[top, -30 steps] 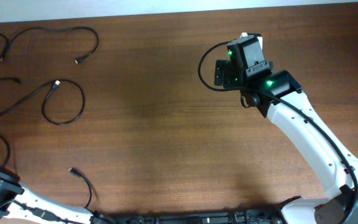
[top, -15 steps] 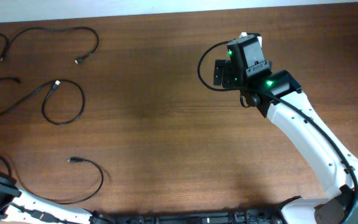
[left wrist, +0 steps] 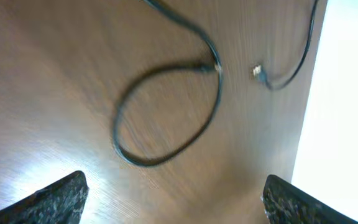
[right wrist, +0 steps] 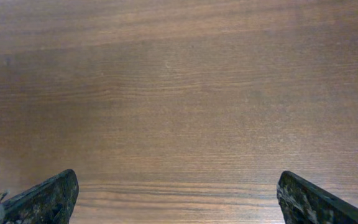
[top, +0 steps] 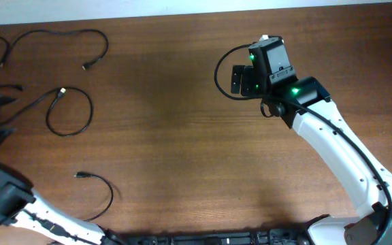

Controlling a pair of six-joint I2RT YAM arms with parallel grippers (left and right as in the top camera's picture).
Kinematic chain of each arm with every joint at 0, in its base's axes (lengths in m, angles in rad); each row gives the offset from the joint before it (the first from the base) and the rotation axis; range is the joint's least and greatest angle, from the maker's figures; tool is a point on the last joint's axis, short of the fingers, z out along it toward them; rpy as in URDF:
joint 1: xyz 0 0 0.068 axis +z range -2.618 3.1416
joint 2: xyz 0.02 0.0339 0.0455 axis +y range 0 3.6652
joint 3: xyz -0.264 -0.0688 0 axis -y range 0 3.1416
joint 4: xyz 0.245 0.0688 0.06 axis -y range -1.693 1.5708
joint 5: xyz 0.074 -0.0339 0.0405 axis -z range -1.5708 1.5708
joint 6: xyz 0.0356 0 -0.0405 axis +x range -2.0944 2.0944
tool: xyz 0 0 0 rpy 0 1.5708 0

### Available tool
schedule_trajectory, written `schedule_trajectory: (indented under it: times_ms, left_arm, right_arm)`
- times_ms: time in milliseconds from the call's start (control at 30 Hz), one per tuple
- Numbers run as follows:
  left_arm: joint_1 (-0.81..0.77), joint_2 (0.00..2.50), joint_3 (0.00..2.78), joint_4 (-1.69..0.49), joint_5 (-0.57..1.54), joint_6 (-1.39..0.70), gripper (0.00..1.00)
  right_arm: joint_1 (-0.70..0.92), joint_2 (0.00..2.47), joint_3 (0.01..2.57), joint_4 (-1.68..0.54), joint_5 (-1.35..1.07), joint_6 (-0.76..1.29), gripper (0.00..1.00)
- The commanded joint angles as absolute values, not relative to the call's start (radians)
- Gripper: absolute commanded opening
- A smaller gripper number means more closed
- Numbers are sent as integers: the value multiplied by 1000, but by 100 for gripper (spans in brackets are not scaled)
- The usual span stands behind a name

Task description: Untangle cables

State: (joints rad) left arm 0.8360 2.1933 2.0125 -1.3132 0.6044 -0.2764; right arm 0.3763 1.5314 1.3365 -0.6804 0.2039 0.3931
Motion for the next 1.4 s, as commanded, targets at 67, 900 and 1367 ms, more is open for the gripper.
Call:
schedule_trajectory:
  times_ms: [67,900,1367]
  left_arm:
    - [678,1946,2024,-1440,428,-252,91]
    - [238,1379,997,-1141,-7,-536,95]
    - [239,1380,640,-736,-76,-823,71]
  right_arm:
    - [158,1534,1341,-704,138,402,99]
    - [-1,1534,1341,-730,56,402,99]
    - [-1,1534,1341,-730,56,402,99]
